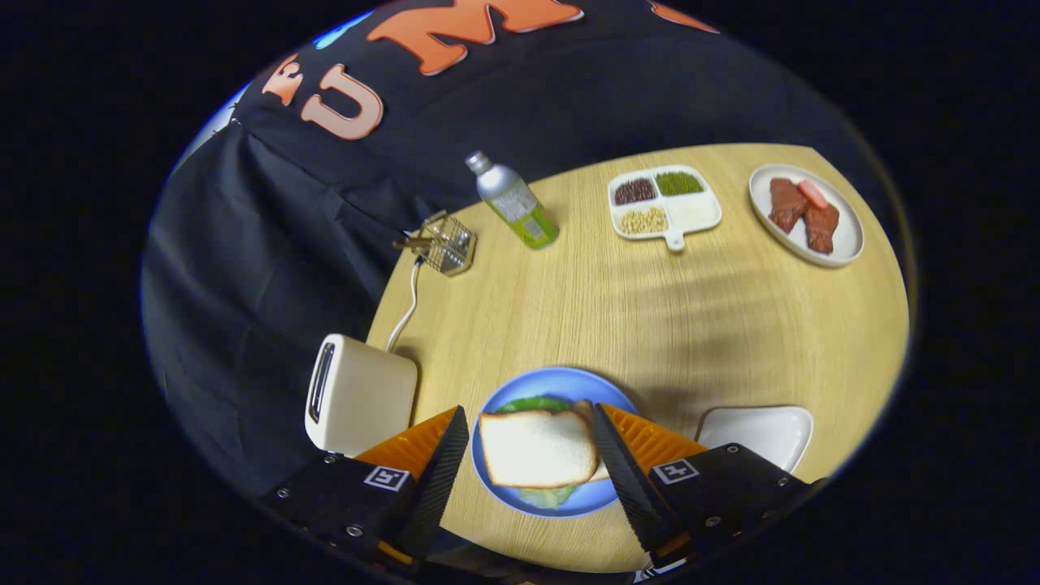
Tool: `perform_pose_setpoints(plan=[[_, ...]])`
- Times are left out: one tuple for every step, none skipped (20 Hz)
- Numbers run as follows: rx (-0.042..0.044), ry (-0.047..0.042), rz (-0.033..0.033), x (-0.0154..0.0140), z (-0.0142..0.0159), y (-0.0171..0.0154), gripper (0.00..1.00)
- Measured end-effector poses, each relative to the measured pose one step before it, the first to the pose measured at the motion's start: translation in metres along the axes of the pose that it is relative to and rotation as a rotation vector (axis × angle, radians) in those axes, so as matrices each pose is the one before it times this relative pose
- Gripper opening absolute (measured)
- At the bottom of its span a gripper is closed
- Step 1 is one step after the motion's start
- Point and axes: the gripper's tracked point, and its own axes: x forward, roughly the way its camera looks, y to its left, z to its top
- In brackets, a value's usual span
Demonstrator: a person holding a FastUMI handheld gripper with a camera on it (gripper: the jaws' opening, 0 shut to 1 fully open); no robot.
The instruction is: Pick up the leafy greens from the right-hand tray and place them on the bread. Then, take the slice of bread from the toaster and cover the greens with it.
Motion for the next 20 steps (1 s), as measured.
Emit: perform_pose_setpoints(plan=[[-0.01652, -0.03573, 0.01384, -0.00907, 0.01402, 0.00448, 0.95], [-0.01296, -0.03146, 0.00067, -0.01119, 0.01229, 0.00413, 0.96], [-0.01731, -0.03804, -0.00503, -0.01069, 0.01407, 0.00088, 0.96], [-0.01775, -0.04148, -0.00584, -0.01018, 0.01606, 0.00263, 0.96], [-0.01873, -0.04343, -0.00378, -0.01064, 0.01653, 0.00352, 0.97], [-0.01871, -0.05585, -0.00208, -0.01085, 0.02007, 0.004, 0.97], [-0.02501, -0.05598, -0.00097, -0.01012, 0.02065, 0.00429, 0.97], [-0.02826, -0.05803, -0.00536, -0.01085, 0.02137, 0.00527, 0.97], [-0.03188, -0.05175, -0.0082, -0.00986, 0.02143, 0.00432, 0.97], [-0.02708, -0.05154, -0.01055, -0.0101, 0.01856, 0.00298, 0.97], [-0.03062, -0.04669, -0.01781, -0.00822, 0.0184, 0.00196, 0.98], [-0.03059, -0.05097, -0.01346, -0.00862, 0.01829, 0.00186, 0.98], [-0.02949, -0.03754, -0.01223, -0.00743, 0.01588, 0.00189, 0.98], [-0.02662, -0.03831, -0.01421, -0.00596, 0.01585, 0.00334, 0.98], [-0.02674, -0.03654, -0.01595, -0.00617, 0.01345, 0.00123, 0.98], [-0.02281, -0.04055, -0.01615, -0.00562, 0.01338, 0.00096, 0.98], [-0.01937, -0.04088, -0.01483, -0.00448, 0.01447, -0.00031, 0.98], [-0.01591, -0.04151, -0.01415, -0.00742, 0.01915, 0.00015, 0.98], [-0.01569, -0.04163, -0.01442, -0.00437, 0.01581, -0.00151, 0.98], [-0.0148, -0.04206, -0.0163, -0.00379, 0.01536, -0.00208, 0.98]])
